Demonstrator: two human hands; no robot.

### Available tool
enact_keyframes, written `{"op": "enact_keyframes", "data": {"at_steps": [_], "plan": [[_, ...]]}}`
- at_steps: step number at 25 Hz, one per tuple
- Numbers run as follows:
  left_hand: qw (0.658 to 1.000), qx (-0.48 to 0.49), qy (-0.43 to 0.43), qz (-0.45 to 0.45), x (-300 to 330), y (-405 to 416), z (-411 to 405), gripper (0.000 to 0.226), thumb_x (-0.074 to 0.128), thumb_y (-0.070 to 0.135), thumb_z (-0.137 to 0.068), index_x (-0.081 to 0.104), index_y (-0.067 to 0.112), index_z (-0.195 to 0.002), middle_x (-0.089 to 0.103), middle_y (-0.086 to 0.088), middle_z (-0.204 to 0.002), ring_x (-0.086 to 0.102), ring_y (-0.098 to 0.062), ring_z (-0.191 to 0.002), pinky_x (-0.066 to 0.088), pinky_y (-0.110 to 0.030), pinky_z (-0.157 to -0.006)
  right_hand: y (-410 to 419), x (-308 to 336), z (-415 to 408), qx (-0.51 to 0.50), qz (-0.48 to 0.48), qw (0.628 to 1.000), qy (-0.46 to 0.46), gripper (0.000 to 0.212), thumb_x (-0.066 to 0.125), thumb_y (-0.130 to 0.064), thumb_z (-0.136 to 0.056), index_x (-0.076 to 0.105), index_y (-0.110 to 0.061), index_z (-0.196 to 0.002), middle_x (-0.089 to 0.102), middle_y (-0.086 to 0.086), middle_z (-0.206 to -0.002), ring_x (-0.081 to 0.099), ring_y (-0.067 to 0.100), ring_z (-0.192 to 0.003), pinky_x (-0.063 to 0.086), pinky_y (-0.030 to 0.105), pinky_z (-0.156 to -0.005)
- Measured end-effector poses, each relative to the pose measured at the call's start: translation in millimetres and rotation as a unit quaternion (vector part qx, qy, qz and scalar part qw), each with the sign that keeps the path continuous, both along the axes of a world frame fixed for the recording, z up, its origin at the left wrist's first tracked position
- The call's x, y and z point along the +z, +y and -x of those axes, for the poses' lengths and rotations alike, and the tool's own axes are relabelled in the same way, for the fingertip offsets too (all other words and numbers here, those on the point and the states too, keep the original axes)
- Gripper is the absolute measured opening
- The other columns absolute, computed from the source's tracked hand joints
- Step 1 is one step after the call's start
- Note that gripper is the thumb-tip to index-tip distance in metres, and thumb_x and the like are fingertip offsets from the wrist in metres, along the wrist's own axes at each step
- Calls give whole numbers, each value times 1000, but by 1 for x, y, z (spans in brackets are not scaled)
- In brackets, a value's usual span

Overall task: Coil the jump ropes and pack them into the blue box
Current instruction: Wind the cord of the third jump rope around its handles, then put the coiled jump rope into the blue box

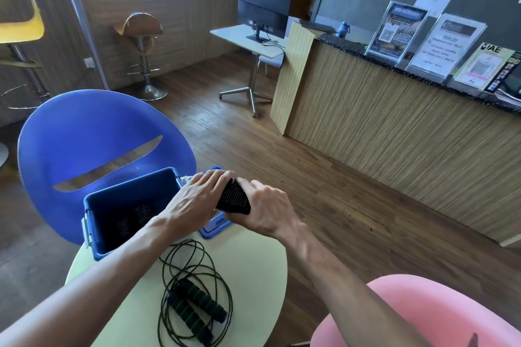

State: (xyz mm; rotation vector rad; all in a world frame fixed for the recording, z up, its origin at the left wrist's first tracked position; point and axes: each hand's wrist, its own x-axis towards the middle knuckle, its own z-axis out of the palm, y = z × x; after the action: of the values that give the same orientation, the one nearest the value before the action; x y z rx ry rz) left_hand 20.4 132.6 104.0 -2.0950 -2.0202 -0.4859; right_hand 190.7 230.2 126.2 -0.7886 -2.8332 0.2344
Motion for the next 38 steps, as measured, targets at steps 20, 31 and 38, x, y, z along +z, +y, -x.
{"op": "enact_keyframes", "data": {"at_steps": [20, 31, 38], "plan": [[995, 85, -24, 52, -35, -12, 3, 75, 74, 23, -70, 41, 15, -137, 51, -2, -133, 52, -22, -119, 41, -35, -99, -15, -36, 2, -35, 75, 996, -37, 66, 69, -41, -83, 35, -28, -137, 61, 8, -105, 65, 34, -95, 45, 38, -72], [942, 324, -84, 39, -78, -93, 31, 76, 27, 61, -93, 20, 15, -153, 8, -4, -163, 10, -19, -149, 15, -39, -119, -40, -74, 61, -47, 218, 974, 29, 101, 62, -66, -83, 3, -35, -158, 58, 7, -124, 64, 28, -107, 51, 40, -86], [908, 389, -127, 94, -116, -102, 114, 77, 6, 61, -96, 33, 10, -148, 22, -13, -158, 25, -28, -145, 28, -47, -113, -61, -96, 155, -54, 272, 961, -18, 75, 49, -45, -100, -1, -44, -157, 38, 15, -124, 60, 39, -98, 50, 44, -87]]}}
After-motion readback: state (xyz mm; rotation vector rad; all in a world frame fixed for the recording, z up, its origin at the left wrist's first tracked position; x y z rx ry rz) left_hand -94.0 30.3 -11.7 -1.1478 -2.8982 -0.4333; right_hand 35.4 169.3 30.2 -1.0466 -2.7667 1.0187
